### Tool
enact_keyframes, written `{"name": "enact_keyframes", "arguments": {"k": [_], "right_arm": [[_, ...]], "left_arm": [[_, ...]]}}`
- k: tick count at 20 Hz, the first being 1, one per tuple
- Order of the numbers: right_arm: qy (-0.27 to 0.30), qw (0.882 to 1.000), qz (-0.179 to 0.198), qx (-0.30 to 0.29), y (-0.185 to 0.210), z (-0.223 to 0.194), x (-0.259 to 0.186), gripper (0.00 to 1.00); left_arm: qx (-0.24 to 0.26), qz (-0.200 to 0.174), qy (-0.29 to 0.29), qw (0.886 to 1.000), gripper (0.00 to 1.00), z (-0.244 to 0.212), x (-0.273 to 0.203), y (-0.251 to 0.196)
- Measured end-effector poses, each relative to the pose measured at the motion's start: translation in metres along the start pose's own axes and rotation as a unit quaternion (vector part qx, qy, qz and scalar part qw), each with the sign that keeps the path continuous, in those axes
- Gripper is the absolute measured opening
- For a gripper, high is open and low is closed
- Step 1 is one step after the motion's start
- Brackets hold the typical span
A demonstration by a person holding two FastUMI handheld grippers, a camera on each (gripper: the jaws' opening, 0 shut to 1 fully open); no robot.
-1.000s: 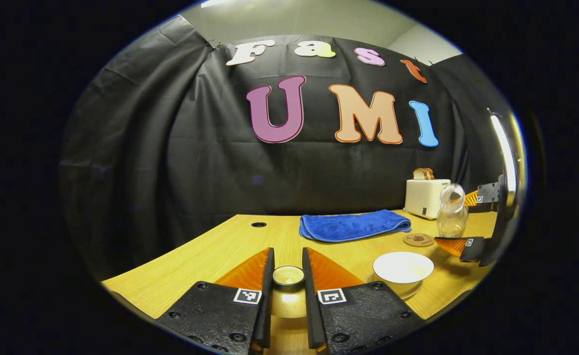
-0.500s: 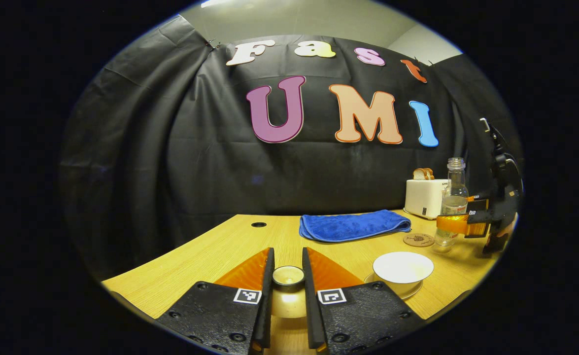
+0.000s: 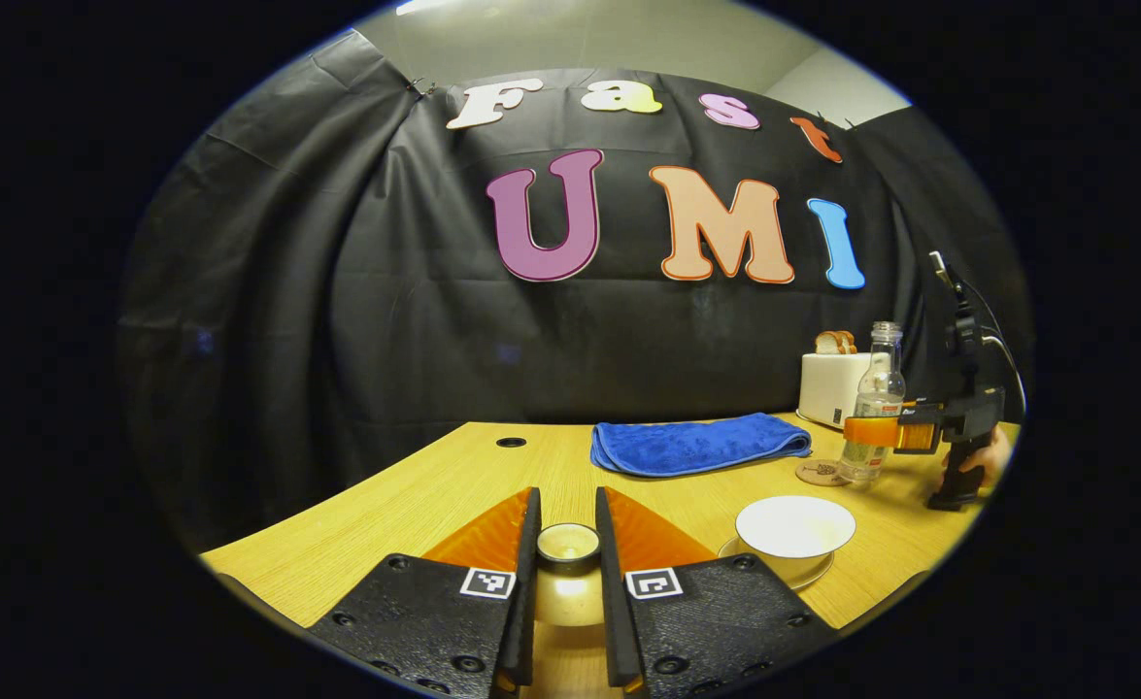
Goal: Open the teacup lid with one hand, grasp the water bottle and pour water into the teacup with the other hand; after pouring, place the water bottle on the coaster and then close the teacup lid.
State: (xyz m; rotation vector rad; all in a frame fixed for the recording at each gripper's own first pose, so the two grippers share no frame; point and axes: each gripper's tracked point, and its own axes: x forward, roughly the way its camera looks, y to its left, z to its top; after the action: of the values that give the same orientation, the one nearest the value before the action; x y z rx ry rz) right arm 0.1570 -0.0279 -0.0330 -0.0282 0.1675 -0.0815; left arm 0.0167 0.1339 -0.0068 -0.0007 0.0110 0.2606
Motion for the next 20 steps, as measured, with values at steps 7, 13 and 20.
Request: {"name": "enact_keyframes", "arguments": {"k": [7, 13, 20], "right_arm": [[-0.014, 1.0, -0.009, 0.017, -0.003, 0.007, 0.02, 0.81], [0.008, 1.0, -0.023, 0.007, -0.004, 0.002, 0.043, 0.82], [0.032, 0.999, -0.031, 0.013, -0.007, -0.005, 0.051, 0.82]], "left_arm": [[0.0, 0.002, 0.0, 1.0, 0.27, 0.0, -0.002, 0.001], [0.0, 0.002, 0.0, 1.0, 0.27, 0.0, -0.001, 0.001], [-0.002, -0.015, 0.001, 1.0, 0.27, 0.0, 0.003, -0.013]]}}
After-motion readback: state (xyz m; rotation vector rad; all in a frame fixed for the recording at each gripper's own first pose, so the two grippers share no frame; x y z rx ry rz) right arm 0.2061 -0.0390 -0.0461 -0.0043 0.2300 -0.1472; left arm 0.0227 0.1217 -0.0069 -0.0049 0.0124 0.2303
